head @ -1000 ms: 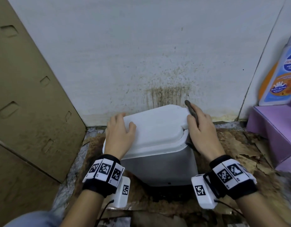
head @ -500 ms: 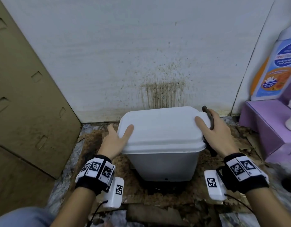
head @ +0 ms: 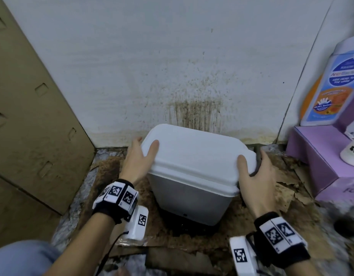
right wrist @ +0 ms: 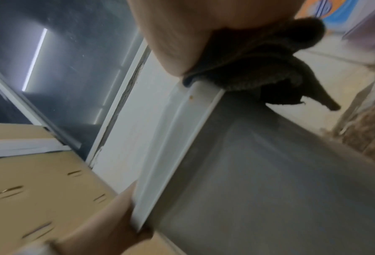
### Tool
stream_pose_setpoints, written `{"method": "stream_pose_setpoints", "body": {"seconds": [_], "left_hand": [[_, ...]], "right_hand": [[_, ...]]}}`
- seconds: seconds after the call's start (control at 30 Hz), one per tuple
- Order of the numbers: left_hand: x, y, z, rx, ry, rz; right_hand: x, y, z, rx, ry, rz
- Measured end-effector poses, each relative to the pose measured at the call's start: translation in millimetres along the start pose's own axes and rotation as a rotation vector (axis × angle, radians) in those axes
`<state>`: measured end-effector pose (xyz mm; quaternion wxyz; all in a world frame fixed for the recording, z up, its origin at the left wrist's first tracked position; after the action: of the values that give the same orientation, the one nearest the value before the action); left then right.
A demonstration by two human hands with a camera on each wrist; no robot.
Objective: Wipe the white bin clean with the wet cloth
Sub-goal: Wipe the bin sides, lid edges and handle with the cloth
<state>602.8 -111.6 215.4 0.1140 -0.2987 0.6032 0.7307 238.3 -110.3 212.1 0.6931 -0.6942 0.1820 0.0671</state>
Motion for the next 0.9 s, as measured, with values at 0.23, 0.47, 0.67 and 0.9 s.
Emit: {"method": "stream_pose_setpoints", "body": {"seconds": [0.23,0.47,0.67,0.9], "left_hand": [[0.7,-9.5,-16.5,-0.039,-0.010,-0.012],[11.2,-25.3,-6.3,-0.168,0.101,0.072],[25.5,-30.0,14.4,-0.306,0.146,0.203],[56.4,2.8,59.6,-0.225,0.149,0.371]], "right_hand": [[17.7,13.4,25.8,0.010,0.047,-0.121],[-15.1,22.7,0.1,-0.027,0.138,-0.074],[-61.8,8.2,-25.2,-0.021,0.147,0.010],[-21.9,-24.6,-80.9,-0.182,-0.342,0.293]]}}
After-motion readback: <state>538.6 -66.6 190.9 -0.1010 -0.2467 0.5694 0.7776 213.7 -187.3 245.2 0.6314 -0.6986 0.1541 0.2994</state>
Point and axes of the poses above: each hand's wrist, its own z-axis away from the middle knuckle, its own x-axis out of the palm, y = z × x, the point moved 10 cm from there along -z, towards the middle knuckle, and after that the axes turned 8 degrees about -y, right-handed, at the moved point
